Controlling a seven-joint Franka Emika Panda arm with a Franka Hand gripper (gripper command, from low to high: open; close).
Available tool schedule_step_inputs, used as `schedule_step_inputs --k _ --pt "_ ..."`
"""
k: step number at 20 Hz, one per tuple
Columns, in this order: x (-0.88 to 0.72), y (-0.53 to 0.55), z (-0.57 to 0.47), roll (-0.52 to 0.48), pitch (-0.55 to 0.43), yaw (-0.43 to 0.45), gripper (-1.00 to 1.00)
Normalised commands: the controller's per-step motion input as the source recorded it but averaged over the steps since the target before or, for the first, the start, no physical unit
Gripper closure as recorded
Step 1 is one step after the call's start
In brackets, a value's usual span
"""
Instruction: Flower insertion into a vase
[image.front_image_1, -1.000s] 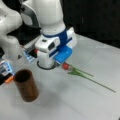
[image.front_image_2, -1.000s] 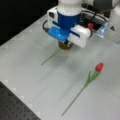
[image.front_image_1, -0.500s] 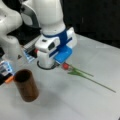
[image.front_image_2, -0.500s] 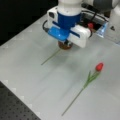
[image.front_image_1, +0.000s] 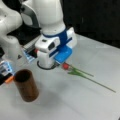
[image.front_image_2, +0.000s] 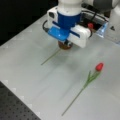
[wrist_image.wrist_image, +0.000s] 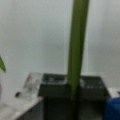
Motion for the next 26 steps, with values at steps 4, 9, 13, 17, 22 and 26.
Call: schedule_step_inputs --k 4,9,13,17,22,26 --pt "-0.07 0.01 -0.05 0.115 -0.052 0.027 1.00" --pt "-0.06 0.08 -0.02 0.084 0.156 -0.025 1.00" --pt "0.09 0.12 0.03 0.063 0.142 -0.063 1.00" --pt "0.16 0.03 0.05 0.060 0.097 -0.039 1.00" --pt "0.13 -0.02 0.07 0.060 0.093 -0.033 1.00" --pt "-0.06 -0.16 0.15 0.053 0.103 -0.023 1.00"
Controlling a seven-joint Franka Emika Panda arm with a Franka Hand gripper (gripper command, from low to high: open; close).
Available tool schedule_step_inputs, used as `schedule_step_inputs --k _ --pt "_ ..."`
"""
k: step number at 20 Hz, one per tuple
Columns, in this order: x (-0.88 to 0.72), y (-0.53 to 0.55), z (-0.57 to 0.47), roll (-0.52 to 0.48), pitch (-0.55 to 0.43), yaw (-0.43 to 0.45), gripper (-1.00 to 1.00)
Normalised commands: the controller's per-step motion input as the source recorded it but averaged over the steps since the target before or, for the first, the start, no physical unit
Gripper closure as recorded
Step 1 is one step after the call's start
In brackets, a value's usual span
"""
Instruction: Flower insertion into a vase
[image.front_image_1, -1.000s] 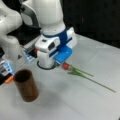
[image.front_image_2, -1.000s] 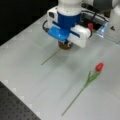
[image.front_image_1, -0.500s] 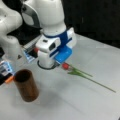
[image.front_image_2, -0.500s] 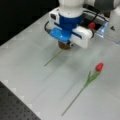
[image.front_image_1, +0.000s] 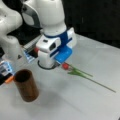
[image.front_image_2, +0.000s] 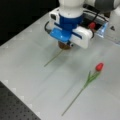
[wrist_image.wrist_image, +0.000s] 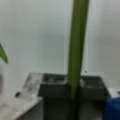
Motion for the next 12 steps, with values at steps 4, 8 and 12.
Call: schedule_step_inputs --k 4,8,12 --pt "-0.22 -0.27 0.13 0.045 0.103 -0.003 1.00" --pt "-0.28 -0.30 0.04 0.029 0.072 0.052 1.00" --pt "-0.40 -0.30 0.00 0.002 0.039 0.100 1.00"
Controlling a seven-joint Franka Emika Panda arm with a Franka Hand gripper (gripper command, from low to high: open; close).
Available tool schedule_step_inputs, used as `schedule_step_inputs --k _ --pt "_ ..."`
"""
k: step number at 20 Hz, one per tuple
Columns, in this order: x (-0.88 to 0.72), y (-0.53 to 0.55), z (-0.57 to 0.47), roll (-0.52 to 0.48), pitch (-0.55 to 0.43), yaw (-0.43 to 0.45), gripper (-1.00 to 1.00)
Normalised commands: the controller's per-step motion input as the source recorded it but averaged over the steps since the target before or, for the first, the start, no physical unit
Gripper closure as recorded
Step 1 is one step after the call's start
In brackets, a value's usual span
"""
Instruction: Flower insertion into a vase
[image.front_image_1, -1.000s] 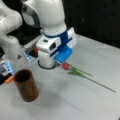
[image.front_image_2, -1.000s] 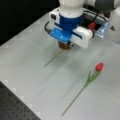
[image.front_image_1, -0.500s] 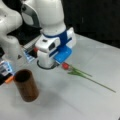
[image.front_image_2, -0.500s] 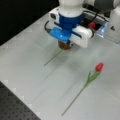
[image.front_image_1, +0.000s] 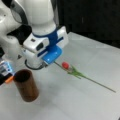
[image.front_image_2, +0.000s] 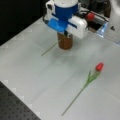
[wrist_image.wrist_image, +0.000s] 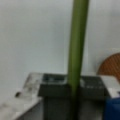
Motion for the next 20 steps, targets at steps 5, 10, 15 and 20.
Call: schedule_step_inputs --k 5,10,15,20 --pt "-0.62 -0.36 0.11 -0.042 0.009 0.108 1.00" --pt "-0.56 -0.28 0.14 -0.069 -0.043 0.098 1.00" --pt "-0.50 -0.24 0.10 -0.087 -0.083 0.105 1.00" --pt "-0.54 -0.21 -0.13 -0.077 -0.118 0.186 1.00"
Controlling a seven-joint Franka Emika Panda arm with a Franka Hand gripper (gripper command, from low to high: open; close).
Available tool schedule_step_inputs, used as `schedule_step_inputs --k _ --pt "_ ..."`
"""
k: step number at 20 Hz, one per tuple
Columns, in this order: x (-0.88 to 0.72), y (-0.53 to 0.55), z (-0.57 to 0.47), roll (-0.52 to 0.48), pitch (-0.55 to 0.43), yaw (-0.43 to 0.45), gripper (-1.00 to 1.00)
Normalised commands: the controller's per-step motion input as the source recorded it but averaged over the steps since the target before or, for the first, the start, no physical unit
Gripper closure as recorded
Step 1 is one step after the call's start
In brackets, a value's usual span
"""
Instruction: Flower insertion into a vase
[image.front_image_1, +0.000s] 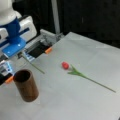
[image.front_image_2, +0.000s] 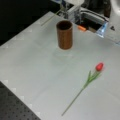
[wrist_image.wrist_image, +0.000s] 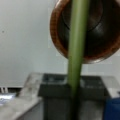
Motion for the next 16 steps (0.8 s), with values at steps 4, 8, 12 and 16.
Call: schedule_step_inputs --k 4,8,12,16 --pt "-0.56 -0.19 -0.15 -0.060 -0.086 0.232 1.00" --pt "-0.43 -0.12 -0.12 -0.036 -0.081 0.196 1.00" --pt "-0.32 -0.04 -0.07 -0.060 -0.049 0.164 1.00" --pt "-0.29 0.00 -0.09 -0.104 -0.007 0.108 1.00"
